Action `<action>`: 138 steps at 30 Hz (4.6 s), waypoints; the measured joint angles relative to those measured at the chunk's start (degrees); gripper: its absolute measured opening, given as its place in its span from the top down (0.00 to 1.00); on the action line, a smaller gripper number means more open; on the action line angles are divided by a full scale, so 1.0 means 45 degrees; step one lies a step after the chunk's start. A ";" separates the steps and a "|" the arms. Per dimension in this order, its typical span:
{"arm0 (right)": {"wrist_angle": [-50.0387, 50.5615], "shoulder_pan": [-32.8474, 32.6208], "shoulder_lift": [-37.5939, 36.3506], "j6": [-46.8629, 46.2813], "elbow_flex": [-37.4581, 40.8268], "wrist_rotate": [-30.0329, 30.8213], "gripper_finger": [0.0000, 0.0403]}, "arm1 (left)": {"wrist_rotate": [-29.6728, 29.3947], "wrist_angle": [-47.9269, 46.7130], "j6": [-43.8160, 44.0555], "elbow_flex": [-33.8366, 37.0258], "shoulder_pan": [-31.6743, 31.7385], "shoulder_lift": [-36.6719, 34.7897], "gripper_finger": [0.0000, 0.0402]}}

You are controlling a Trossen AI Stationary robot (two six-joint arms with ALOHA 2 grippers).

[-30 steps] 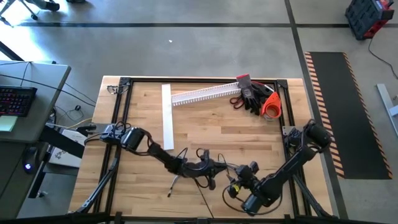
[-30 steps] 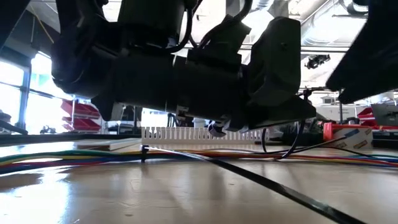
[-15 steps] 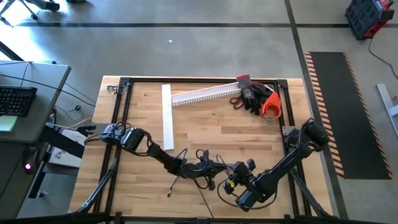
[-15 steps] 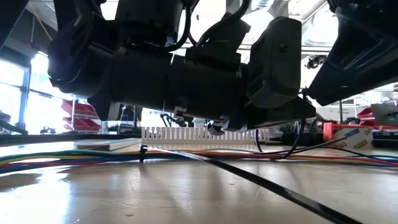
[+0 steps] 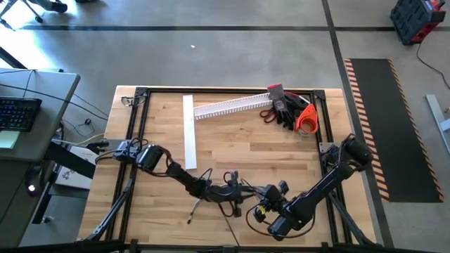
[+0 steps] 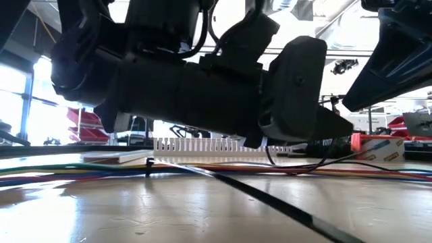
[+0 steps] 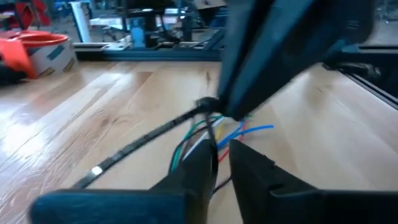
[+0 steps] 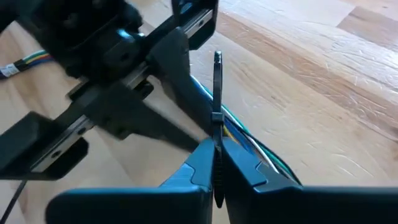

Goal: Ziptie cables
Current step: Wrap the cable wires with the black zip tie

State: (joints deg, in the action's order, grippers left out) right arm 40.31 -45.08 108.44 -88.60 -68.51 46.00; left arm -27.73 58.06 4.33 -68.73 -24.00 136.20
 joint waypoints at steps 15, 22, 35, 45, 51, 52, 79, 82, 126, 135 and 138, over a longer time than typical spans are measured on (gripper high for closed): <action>0.0018 0.0010 -0.0004 0.0127 0.0000 0.0243 1.00 | -0.2363 -0.2705 -0.0644 0.0015 -0.1158 -0.1509 0.74; -0.0812 -0.0092 -0.0004 0.1745 -0.0001 0.0329 1.00 | -0.2641 -0.2638 -0.3308 0.0010 -0.1745 -0.2434 0.74; -0.1544 -0.0442 -0.0009 0.4464 -0.0010 0.0199 1.00 | 0.1080 -0.4518 -0.5226 0.0000 -0.0120 -0.2569 0.61; -0.1615 -0.0562 -0.0014 0.4456 -0.0010 0.0228 1.00 | 0.2288 -0.4639 -0.5316 0.0005 0.0091 -0.2565 0.76; -0.1617 -0.0583 -0.0014 0.4367 -0.0010 0.0215 1.00 | 0.2249 -0.4603 -0.5017 0.0005 0.0002 -0.2565 0.86; -0.1622 -0.0586 -0.0014 0.4367 -0.0010 0.0209 1.00 | 0.2254 -0.4585 -0.4991 0.0005 -0.0002 -0.2565 0.87; -0.1675 -0.0588 -0.0014 0.4333 -0.0010 0.0185 1.00 | 0.2716 -0.4164 -0.4933 0.0005 0.0022 -0.2565 0.94; -0.1670 -0.0702 -0.0014 0.4328 -0.0010 0.0187 1.00 | 0.2463 -0.4187 -0.5000 0.0010 -0.0021 -0.2565 0.98; -0.2841 -0.1793 0.1253 0.8832 -0.1166 0.1100 0.68 | 0.4375 -0.8520 -0.3890 0.0024 0.0496 -0.3159 0.99; -0.1734 -0.1267 0.1774 0.8419 -0.1156 0.0316 0.69 | 0.3170 -0.8336 -0.4448 0.0024 0.0408 -0.3389 0.99; -0.0665 -0.1611 0.1803 0.7185 -0.1160 0.0422 0.69 | 0.3041 -0.8079 -0.4660 0.0024 0.0411 -0.3451 0.99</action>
State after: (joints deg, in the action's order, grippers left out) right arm 37.32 -52.33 116.55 -56.26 -73.73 47.90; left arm -14.04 21.71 -16.64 -68.62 -22.15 120.67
